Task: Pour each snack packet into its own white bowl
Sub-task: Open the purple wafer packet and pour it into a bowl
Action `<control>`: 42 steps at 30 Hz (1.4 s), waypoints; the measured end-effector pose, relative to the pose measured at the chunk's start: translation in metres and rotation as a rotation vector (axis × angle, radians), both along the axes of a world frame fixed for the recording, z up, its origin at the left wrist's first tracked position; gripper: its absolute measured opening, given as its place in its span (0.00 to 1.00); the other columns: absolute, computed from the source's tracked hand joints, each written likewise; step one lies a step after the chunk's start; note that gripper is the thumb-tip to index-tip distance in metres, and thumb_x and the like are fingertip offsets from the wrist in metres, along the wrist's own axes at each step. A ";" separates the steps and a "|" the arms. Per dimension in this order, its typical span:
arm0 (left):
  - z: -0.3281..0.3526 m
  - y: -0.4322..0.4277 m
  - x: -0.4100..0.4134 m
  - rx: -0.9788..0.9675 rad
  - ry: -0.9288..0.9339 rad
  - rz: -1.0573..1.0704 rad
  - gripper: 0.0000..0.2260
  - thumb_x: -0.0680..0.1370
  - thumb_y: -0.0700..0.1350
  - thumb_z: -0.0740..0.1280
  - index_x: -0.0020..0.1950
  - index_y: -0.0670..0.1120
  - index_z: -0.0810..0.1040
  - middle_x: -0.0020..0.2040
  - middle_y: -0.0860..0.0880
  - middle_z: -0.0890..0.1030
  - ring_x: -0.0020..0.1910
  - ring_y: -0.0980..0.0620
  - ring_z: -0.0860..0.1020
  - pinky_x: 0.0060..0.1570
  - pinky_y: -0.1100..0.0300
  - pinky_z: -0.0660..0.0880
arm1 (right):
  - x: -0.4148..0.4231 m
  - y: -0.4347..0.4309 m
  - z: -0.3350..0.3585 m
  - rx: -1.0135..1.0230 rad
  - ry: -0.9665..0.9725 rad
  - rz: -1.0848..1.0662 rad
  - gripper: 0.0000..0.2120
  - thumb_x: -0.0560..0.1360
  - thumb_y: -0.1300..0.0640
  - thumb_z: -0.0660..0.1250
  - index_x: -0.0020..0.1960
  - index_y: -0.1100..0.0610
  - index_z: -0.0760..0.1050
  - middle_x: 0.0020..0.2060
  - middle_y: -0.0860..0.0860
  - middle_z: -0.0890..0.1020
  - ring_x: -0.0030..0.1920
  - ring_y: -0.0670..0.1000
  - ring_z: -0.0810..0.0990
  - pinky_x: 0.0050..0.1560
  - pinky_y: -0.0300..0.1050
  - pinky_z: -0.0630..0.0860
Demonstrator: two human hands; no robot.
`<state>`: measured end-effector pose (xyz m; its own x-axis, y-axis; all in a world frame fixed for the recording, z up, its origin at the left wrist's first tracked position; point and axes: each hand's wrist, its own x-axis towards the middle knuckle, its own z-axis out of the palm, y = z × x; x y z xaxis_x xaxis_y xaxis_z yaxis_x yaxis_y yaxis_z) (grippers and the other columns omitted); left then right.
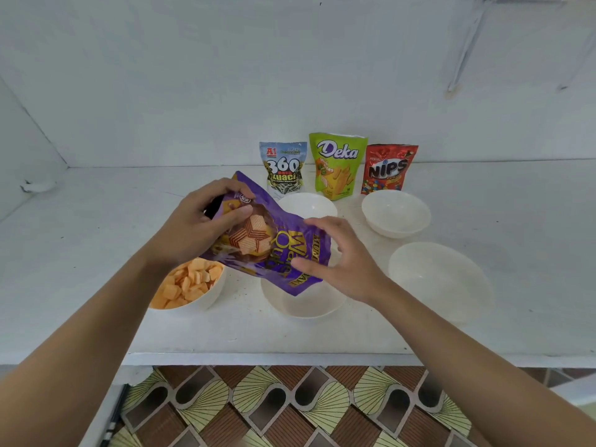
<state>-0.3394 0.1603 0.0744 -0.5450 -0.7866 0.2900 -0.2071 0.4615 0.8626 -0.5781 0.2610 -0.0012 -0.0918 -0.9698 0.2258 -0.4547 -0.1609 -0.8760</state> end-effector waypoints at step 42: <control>-0.012 -0.008 0.014 0.178 0.167 0.084 0.05 0.81 0.43 0.67 0.56 0.49 0.78 0.54 0.50 0.84 0.54 0.44 0.84 0.45 0.52 0.84 | -0.014 -0.001 -0.015 0.149 -0.452 -0.043 0.16 0.72 0.54 0.77 0.57 0.46 0.78 0.56 0.47 0.83 0.57 0.56 0.80 0.58 0.55 0.80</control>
